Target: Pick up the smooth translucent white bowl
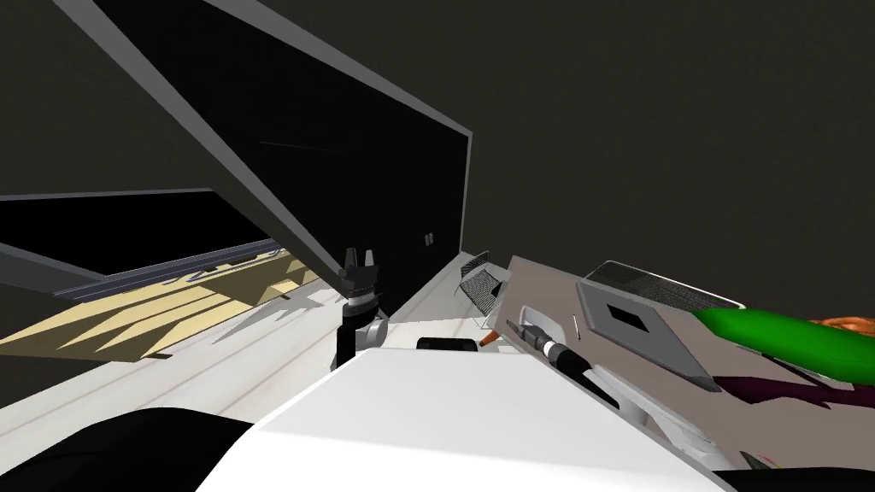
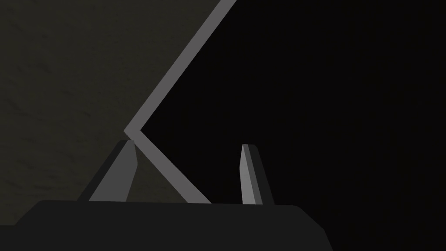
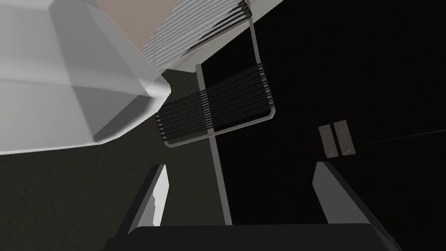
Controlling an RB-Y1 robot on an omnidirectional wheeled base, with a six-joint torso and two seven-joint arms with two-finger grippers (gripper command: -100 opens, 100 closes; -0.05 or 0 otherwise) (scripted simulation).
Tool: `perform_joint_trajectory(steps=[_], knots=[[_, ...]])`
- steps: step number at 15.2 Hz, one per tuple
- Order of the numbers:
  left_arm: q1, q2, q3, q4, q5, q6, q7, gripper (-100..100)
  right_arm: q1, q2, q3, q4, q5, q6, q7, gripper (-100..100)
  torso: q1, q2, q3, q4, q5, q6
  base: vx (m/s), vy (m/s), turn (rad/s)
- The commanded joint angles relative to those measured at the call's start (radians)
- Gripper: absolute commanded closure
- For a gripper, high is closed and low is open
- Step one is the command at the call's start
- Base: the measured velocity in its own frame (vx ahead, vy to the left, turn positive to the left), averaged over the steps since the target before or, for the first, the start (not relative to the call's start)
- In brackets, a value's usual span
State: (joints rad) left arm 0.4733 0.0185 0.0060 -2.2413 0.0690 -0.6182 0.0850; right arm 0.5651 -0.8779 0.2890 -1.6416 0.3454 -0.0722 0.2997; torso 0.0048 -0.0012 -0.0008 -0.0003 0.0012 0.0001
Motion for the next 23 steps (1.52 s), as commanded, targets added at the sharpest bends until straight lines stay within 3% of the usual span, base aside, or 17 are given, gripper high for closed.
perform_joint_trajectory(steps=[1,5,9,12,13,18,20,21,23], knots=[[0.000,0.000,0.000,0.000,0.000,0.000,0.000,0,0.004,-0.026,0.021,0.050,0.022,0.011,0.028,-100,0.000,0.000,0.000,0.000,0.000,0.000,0.034,0.054,0.088],[0.000,0.000,0.000,0.000,0.000,0.000,0.000,0,0.017,-0.104,0.075,0.146,0.067,0.052,0.082,-100,0.002,-0.001,-0.001,0.000,0.001,0.000,0.051,0.095,0.189],[0.000,0.000,0.000,0.000,0.000,0.000,0.000,0,0.021,-0.128,0.092,0.179,0.081,0.064,0.099,-100,0.001,0.000,0.000,0.000,0.000,0.000,0.036,0.073,0.077],[0.000,0.000,0.000,0.000,0.000,0.000,0.000,0,0.032,-0.187,0.140,0.259,0.119,0.096,0.144,-100,0.001,-0.001,0.000,0.000,0.000,-0.001,0.053,0.085,0.192],[0.000,0.000,0.000,0.000,0.000,0.000,0.000,0,0.032,-0.187,0.140,0.259,0.119,0.096,0.144,-100,0.003,-0.002,-0.001,0.000,0.001,-0.001,0.062,0.105,0.119],[0.000,0.000,0.000,0.000,0.000,0.000,0.000,0,0.046,-0.252,0.200,0.352,0.162,0.133,0.197,-100,0.004,-0.001,-0.001,0.000,0.001,0.000,0.053,0.104,0.112],[0.000,0.000,0.000,0.000,0.000,0.000,0.000,0,0.050,-0.268,0.218,0.377,0.174,0.143,0.211,-100,0.004,-0.001,0.000,0.000,0.001,0.000,0.056,0.093,0.138],[0.000,0.000,0.000,0.000,0.000,0.000,0.000,0,0.057,-0.257,0.195,0.359,0.169,0.127,0.201,-100,0.004,-0.001,0.000,0.000,0.001,0.000,0.039,0.058,0.035],[0.000,0.000,0.000,0.000,0.000,0.000,0.000,0,0.040,-0.221,0.202,0.390,0.177,0.134,0.211,-100,-0.001,0.001,0.001,0.000,0.000,0.000,0.008,-0.016,0.080]])
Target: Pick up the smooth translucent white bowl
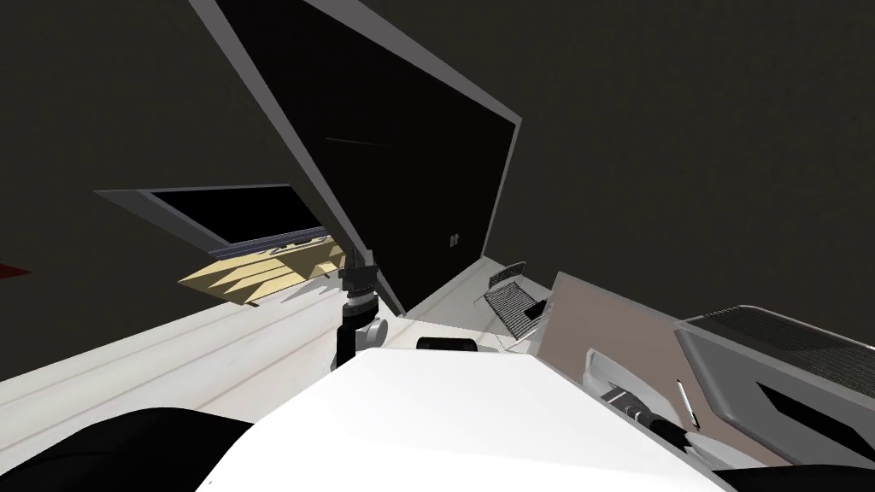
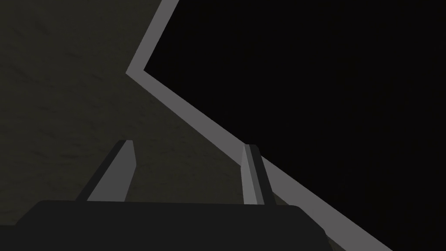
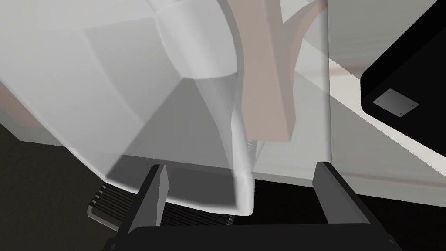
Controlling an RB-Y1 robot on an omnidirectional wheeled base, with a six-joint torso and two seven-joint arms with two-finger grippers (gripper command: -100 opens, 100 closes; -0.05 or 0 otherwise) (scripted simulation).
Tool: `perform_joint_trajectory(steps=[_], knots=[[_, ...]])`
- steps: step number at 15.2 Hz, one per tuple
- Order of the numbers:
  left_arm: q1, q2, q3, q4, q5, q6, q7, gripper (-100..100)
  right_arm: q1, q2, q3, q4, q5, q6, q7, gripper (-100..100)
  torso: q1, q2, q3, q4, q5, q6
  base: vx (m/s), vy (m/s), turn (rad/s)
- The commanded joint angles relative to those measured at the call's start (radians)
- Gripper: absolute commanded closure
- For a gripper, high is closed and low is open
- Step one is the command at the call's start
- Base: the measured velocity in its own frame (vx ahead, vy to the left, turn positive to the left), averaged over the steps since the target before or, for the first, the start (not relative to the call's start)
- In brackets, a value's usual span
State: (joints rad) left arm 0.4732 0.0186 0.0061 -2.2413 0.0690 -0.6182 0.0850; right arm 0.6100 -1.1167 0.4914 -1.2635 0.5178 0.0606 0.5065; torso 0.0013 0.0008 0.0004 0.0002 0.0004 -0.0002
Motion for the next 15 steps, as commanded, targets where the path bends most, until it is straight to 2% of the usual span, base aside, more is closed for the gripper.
perform_joint_trajectory(steps=[1,4,5,6,10,11,13,14,15], knots=[[0.000,0.000,0.000,0.000,0.000,0.000,0.000,0,-0.015,0.037,0.003,0.027,0.008,0.004,0.008,-100,0.000,0.000,0.000,0.000,0.000,0.000,-0.010,-0.070,0.097],[0.000,0.000,0.000,0.000,0.000,0.000,0.000,0,-0.034,0.076,0.009,0.056,0.016,0.008,0.015,-100,-0.006,0.003,0.001,0.001,-0.001,0.000,-0.022,-0.083,0.078],[0.000,0.000,0.000,0.000,0.000,0.000,0.000,0,-0.029,0.062,0.008,0.047,0.013,0.006,0.012,-100,-0.006,0.003,0.002,0.001,-0.002,0.000,-0.015,-0.045,0.030],[0.000,0.000,0.000,0.000,0.000,0.000,0.000,0,-0.032,0.064,0.009,0.050,0.013,0.006,0.013,100,-0.005,0.003,0.002,0.001,-0.001,0.001,-0.005,-0.018,0.004],[0.000,0.000,0.000,0.000,0.000,0.000,0.000,0,-0.031,0.064,0.009,0.050,0.013,0.006,0.014,100,-0.001,0.002,0.001,0.001,0.000,0.000,-0.001,-0.002,0.000],[0.000,0.000,0.000,0.000,0.000,0.000,0.000,0,-0.010,0.027,0.002,0.020,0.007,0.003,0.006,100,-0.001,0.002,0.001,0.001,0.000,0.000,0.008,0.037,-0.092],[0.000,0.000,0.000,0.000,0.000,0.000,0.000,0,0.004,-0.002,-0.003,-0.002,0.001,-0.001,0.001,100,0.004,0.002,0.001,0.001,0.002,0.002,0.017,0.086,-0.135],[0.000,0.000,0.000,0.000,0.000,0.000,0.000,0,0.009,-0.012,-0.005,-0.010,0.000,-0.002,-0.001,100,0.007,0.002,0.001,0.000,0.002,0.002,0.011,0.096,-0.095],[0.000,0.000,0.000,0.000,0.000,0.000,0.000,0,0.000,0.004,-0.001,0.004,0.002,0.001,0.003,100,0.008,0.002,0.001,0.001,0.003,0.001,0.006,0.055,-0.039]])
